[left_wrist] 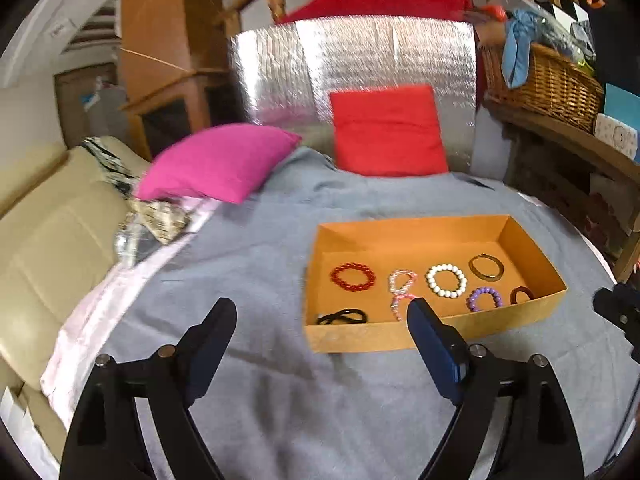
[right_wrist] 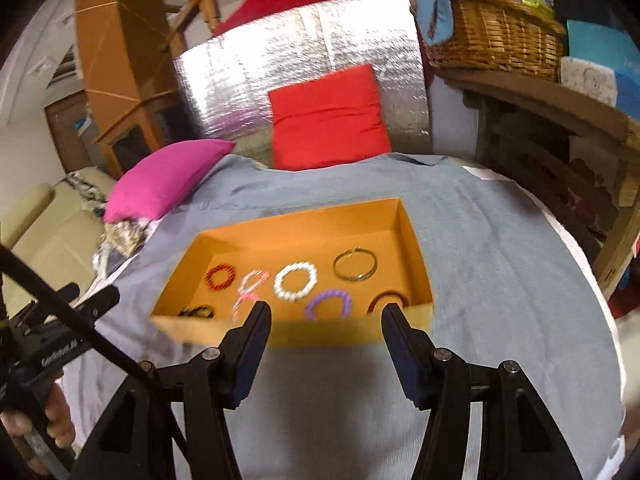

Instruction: Organize jewelry

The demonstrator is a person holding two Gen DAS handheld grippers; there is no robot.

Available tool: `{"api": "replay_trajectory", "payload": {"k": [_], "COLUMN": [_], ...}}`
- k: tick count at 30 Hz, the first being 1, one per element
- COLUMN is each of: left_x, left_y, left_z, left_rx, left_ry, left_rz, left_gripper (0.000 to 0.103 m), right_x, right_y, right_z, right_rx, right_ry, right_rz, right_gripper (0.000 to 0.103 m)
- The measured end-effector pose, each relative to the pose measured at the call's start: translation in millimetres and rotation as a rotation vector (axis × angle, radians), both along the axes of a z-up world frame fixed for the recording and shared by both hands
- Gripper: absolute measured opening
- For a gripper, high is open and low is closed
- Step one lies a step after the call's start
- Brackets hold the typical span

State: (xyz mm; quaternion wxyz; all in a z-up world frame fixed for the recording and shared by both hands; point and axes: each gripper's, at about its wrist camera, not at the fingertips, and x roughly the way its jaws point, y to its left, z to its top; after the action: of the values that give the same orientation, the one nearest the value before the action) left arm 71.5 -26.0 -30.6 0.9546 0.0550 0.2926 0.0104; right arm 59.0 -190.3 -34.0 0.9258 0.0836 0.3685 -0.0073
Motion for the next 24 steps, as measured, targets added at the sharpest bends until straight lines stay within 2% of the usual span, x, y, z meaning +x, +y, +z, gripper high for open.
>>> {"api": "replay_trajectory", "payload": {"k": [3,7,9,16,21,24], "left_x": [-9,-7,-3,7,10,11], "left_y": [-3,-5,-5,-2,3,6], "left_z": [7,11,11,9,11,11], "left_rx": [0.003,0.023,0.022,0.015,0.004,0.002], "left_ry": [-0.012,-0.031,-0.023,-0.006,-0.004,-0.007], "left_rz": [-0.046,-0.059,-0.058,-0.054,-0.047,-0.038], "left_gripper": [0.088,0.088,0.088,0.088,0.088,0.088], "right_x": [-23,-25,-20,8,23,28], "right_y": [15,24,24,20,19,24], "right_z": [10,19,18,-4,8,16], "right_rx": [-0.035,-0.053,-0.051,-0.029,-0.005,-0.027], "right_ry": [-0.028,-0.046,-0.042,0.056,0.064,0.072], "right_rz": [0.039,0.052,0.038,-0.008,-0.034,-0.021], "right_gripper": [0.062,0.062,0.062,0.062,0.062,0.062]}}
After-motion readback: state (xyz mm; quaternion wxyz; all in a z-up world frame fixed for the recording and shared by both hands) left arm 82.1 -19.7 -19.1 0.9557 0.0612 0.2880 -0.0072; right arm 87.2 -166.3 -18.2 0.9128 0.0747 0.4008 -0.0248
